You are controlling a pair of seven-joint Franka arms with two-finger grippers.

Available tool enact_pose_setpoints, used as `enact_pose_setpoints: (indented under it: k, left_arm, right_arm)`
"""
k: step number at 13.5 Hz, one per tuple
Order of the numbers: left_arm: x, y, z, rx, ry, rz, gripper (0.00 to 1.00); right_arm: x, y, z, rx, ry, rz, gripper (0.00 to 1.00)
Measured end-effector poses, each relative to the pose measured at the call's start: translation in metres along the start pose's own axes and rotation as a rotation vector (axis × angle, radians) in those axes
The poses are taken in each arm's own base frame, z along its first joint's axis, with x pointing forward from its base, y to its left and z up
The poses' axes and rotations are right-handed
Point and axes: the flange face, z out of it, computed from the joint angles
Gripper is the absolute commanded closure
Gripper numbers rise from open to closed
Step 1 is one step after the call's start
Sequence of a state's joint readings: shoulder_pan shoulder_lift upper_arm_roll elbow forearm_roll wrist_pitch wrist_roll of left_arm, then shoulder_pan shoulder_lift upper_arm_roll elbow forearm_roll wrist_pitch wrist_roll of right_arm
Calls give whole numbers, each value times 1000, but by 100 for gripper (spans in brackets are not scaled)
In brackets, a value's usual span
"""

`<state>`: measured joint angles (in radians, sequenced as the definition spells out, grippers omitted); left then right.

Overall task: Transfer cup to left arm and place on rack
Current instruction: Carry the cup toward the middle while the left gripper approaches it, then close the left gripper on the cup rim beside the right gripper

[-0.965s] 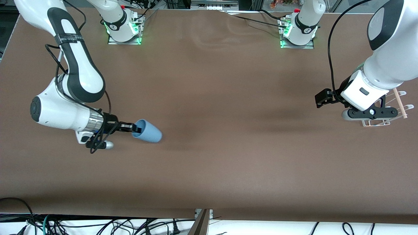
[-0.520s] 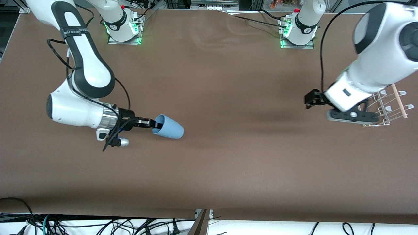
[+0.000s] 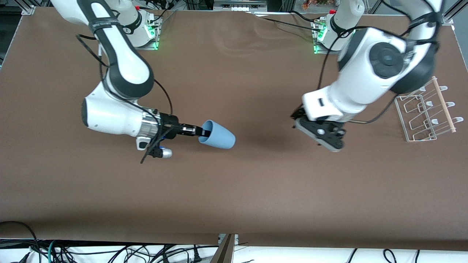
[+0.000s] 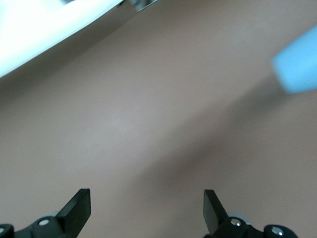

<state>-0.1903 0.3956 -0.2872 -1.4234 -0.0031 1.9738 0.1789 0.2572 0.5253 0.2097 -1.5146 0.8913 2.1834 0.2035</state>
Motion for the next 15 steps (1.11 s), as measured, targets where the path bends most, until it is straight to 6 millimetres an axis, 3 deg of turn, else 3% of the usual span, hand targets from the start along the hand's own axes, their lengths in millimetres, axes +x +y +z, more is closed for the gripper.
enact_pose_setpoints:
  k: [4,9,15]
  left_arm:
    - [18,64,36,8,13,145,0]
    - [21,128,66,100,-23,361,0]
    - [33,131,63,157,108,576,0]
  right_arm:
    - [-10,-32,25,24,24,41,100]
    - [-8,-33,23,28,31,46,100]
    - [-10,-35,25,27,28,43,100]
